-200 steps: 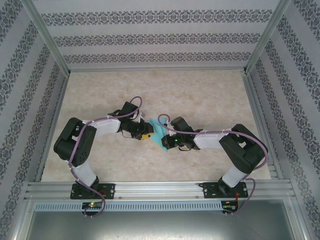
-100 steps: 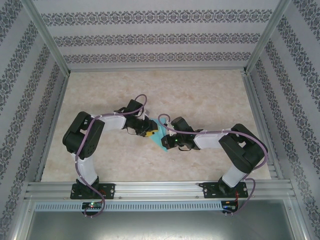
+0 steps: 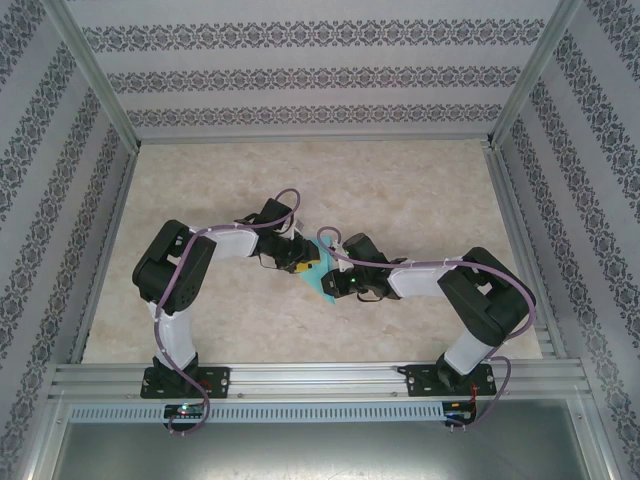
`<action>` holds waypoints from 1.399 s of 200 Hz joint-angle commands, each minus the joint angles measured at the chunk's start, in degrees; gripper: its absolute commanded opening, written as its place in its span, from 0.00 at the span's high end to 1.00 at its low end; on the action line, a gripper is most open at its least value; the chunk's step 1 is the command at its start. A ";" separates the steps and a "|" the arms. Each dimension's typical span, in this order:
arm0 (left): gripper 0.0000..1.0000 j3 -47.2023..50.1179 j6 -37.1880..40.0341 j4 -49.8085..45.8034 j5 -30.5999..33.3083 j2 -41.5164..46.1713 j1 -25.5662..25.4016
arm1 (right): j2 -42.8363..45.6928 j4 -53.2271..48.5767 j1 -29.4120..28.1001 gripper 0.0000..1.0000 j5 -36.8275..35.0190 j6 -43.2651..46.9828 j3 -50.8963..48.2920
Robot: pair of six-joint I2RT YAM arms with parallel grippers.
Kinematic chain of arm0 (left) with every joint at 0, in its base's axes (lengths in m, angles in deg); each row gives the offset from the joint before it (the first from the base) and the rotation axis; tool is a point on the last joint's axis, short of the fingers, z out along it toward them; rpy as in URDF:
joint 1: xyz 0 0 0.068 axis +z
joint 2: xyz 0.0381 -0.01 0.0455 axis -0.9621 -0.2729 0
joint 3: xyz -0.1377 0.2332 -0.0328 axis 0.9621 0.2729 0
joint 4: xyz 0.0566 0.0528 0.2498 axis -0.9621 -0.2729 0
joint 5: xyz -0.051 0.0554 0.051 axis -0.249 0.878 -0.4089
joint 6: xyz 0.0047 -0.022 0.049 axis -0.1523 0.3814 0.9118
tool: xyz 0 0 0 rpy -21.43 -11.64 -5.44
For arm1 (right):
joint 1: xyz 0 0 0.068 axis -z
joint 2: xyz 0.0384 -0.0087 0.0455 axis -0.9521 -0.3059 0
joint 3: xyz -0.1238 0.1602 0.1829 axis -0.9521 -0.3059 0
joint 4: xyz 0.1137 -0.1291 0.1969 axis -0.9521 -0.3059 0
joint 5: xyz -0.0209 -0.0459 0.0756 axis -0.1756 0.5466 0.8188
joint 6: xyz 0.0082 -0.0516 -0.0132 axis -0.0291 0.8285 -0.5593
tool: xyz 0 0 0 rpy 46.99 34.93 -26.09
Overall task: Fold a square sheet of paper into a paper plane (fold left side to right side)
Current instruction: Fourth fold the wing at the center of the table.
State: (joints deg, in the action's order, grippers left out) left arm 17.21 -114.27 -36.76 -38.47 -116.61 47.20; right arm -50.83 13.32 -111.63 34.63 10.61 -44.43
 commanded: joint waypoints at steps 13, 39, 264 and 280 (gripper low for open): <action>0.62 -0.57 1.51 -4.12 2.50 -1.06 -0.55 | 0.56 -2.59 1.12 0.80 1.40 -0.43 -0.65; 0.62 -0.67 1.58 -4.23 2.61 -1.32 -0.57 | 2.30 -2.41 1.86 0.78 2.36 -0.97 -0.65; 0.62 -0.48 1.69 -4.06 2.24 -0.43 -0.55 | -2.27 -5.45 4.78 0.66 11.45 -6.06 6.17; 0.62 -0.49 1.69 -3.97 2.26 -0.38 -0.56 | -3.33 -5.45 4.56 0.69 11.63 -6.07 6.71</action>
State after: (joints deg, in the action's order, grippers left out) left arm 16.90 -113.99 -37.62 -37.86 -116.61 47.12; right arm -52.74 7.65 -106.16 44.51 5.40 -39.65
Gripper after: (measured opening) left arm 0.376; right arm 0.329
